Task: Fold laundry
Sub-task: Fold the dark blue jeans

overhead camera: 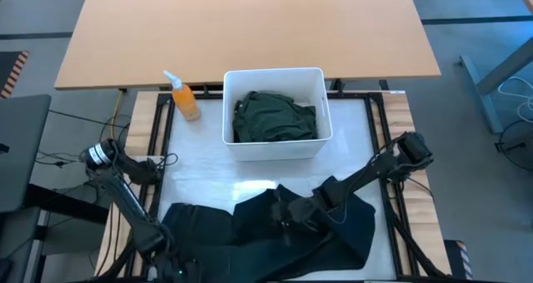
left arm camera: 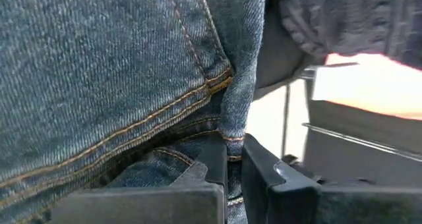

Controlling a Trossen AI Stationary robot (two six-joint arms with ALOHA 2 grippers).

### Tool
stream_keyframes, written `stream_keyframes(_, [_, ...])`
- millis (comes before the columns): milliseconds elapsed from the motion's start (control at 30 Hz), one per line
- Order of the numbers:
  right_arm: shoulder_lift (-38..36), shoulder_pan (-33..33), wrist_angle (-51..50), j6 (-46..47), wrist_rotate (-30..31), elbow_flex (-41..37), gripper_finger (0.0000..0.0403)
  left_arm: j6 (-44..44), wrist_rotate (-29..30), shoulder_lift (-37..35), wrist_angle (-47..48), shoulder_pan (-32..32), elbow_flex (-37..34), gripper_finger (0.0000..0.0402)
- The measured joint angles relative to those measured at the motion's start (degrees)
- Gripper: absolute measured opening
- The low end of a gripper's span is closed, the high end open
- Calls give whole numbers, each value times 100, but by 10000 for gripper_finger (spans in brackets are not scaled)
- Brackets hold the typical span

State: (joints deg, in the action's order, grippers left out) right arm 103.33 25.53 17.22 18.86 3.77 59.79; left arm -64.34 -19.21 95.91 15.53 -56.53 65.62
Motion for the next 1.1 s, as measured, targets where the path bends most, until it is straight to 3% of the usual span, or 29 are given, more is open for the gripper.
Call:
stream_keyframes(67, [11, 88, -33, 274, -665, -129, 15, -222, 88, -15, -187, -83, 5, 0])
stream_keyframes(133, [10, 202, -24, 338, -822, -207, 16, -458, 115, -22, -284, -136, 7, 0])
stream_keyframes(300, [9, 289, 39, 285, 1715, -170, 27, -716, 145, -58, -332, -197, 7, 0])
stream_keyframes(367, [0, 169, 78, 199, 1983, -160, 28, -740, 142, -58, -332, -195, 7, 0])
stream_keyframes(600, [607, -256, 42, 257, 789, -151, 19, -981, 119, -58, -350, -162, 7, 0])
stream_keyframes(667, [833, -281, -575, 636, 856, -153, 19, -986, 178, -58, -347, -165, 7, 0])
stream_keyframes(833, [863, -65, -2442, 2143, 1891, -154, 18, -1042, 232, -58, -352, -130, 7, 0])
stream_keyframes(1100, [22, 608, -5058, 3324, 2603, -226, 17, -871, 186, -58, -337, 2, 7, 0])
